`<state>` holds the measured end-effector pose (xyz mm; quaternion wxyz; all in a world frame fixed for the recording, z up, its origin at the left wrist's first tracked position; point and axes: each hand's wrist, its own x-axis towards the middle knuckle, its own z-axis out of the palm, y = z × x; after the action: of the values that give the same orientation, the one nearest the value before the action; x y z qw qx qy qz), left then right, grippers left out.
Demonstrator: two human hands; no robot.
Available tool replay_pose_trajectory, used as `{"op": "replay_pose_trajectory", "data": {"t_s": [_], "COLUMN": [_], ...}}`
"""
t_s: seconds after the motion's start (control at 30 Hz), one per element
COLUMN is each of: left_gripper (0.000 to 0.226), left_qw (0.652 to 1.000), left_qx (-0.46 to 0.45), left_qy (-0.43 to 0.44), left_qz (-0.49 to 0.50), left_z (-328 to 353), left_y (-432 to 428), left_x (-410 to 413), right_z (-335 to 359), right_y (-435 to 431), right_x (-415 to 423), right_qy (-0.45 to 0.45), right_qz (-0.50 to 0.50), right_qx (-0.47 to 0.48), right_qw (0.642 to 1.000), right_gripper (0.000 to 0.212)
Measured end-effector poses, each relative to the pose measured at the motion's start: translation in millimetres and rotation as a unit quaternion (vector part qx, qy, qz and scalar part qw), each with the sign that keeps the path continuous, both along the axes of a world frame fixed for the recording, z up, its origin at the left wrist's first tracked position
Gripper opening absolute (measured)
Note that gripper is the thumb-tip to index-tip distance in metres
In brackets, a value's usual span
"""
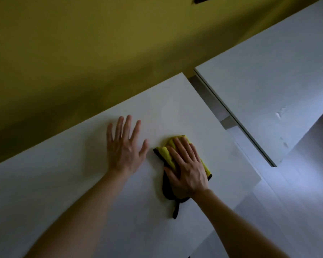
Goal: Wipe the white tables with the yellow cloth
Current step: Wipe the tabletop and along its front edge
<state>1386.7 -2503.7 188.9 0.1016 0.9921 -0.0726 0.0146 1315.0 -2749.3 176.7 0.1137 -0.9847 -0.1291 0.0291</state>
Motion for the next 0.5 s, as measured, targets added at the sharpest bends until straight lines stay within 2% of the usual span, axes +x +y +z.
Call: {"op": "replay_pose_trajectory", "data": {"t_s": [0.07, 0.17, 0.4, 0.5], "left_gripper": [0.073, 0.079, 0.077, 0.077], "left_qw": [1.000, 0.999, 0.998, 0.997], "left_qx": [-0.006, 0.006, 0.029, 0.037], "left_qy": [0.015, 0.015, -0.037, -0.041], "left_qz": [0.019, 0.039, 0.034, 0.045], "left_z": [-9, -23, -36, -38], "left_y": [-33, -52, -53, -52], "left_x": [21, 22, 22, 23], "right_z": [0, 0, -8, -11], "right_y": [-23, -40, 6, 13], "right_x": [6, 38, 250, 261], "right_qy": [-0.002, 0.016, 0.012, 0.006], "right_qz": [-0.064, -0.091, -0.180, -0.180], "right_qx": [-0.013, -0.038, -0.015, 0.004], "right_qw": [0.998, 0.995, 0.984, 0.984], "right_gripper": [0.076, 0.075, 0.076, 0.075]}}
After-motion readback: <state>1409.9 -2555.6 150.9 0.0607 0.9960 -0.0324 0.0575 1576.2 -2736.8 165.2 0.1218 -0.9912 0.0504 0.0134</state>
